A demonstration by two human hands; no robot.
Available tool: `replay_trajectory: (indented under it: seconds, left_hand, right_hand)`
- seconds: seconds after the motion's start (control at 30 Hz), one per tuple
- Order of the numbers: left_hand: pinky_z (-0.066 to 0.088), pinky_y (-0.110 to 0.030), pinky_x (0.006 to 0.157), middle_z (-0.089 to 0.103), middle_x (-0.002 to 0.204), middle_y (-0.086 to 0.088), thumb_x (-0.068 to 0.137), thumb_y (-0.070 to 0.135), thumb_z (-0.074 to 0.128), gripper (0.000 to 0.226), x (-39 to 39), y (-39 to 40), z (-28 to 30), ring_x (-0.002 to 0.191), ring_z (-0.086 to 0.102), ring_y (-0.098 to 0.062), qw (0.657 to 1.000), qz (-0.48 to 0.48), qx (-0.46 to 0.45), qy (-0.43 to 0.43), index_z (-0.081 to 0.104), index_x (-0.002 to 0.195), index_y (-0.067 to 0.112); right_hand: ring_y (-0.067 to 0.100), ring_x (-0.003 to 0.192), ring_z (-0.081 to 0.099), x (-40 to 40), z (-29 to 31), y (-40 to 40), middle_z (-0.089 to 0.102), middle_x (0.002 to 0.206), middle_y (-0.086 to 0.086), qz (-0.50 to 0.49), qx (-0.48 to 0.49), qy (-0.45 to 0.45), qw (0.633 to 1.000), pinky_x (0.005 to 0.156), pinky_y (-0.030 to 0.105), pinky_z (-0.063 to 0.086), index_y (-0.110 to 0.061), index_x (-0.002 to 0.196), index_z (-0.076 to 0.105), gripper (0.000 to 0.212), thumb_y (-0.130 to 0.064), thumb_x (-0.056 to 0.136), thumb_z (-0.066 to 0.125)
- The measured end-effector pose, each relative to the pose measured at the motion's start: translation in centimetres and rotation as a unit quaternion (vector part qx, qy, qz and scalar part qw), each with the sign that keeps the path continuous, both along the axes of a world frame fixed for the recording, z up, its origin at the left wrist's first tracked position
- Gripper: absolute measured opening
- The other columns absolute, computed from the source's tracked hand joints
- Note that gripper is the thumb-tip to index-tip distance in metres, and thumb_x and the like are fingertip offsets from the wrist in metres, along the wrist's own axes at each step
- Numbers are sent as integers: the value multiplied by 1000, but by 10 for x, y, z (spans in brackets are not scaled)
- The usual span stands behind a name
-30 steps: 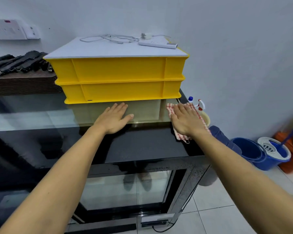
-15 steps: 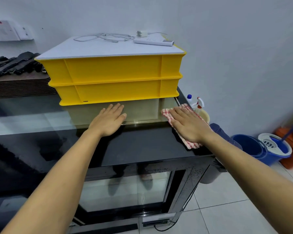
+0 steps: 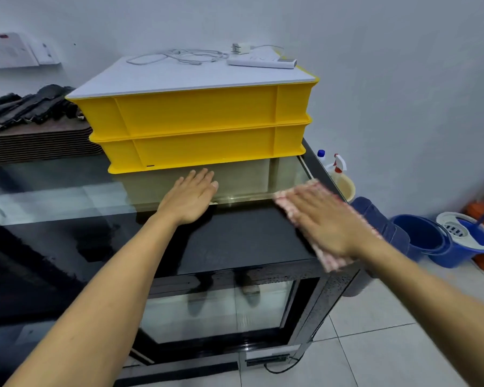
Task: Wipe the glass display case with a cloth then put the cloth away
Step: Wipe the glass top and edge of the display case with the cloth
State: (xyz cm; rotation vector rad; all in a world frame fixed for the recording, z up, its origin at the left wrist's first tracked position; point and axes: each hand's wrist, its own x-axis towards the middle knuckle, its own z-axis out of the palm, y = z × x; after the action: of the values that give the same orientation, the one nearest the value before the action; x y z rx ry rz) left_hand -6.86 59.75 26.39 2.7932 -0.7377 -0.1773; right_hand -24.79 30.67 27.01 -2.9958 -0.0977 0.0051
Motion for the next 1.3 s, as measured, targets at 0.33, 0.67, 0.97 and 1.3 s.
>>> replay_trajectory:
  seconds: [0.33, 0.67, 0.97, 1.3]
  left_hand:
    - [-3, -36, 129, -2, 174, 10, 110, 52, 6, 64, 3, -2, -3, 160, -6, -10, 1000, 5, -19, -1, 6, 168, 23]
    - [-1, -37, 130, -4, 174, 9, 112, 46, 16, 60, 32, 52, -2, 160, -6, -13, 999, -51, 20, -1, 4, 168, 27]
    - [-1, -33, 127, 3, 174, 10, 113, 42, 29, 58, 44, 54, -1, 161, -1, -13, 997, -76, -13, 16, 12, 167, 30]
    - [-3, -28, 126, 5, 173, 13, 109, 55, 13, 61, 49, 69, -1, 159, -3, -8, 994, -108, -23, 9, 14, 166, 34]
  right_hand:
    - [27, 162, -3, 128, 7, 89, -2, 175, 9, -91, 30, 12, 995, 130, 46, -3, -18, 168, 5, 64, -45, 110, 10]
    - [14, 161, -4, 52, 5, 38, -2, 175, -2, -39, 5, -4, 999, 129, 35, -10, -26, 168, 5, 69, -55, 105, 0]
    - [33, 161, -2, 138, -3, 148, -3, 174, 15, -112, 34, 1, 993, 130, 50, -3, -12, 167, 3, 68, -47, 109, 6]
    - [13, 160, -11, 61, 1, 26, -5, 175, -3, -54, -6, -3, 998, 131, 42, -5, -34, 166, -5, 78, -65, 96, -22]
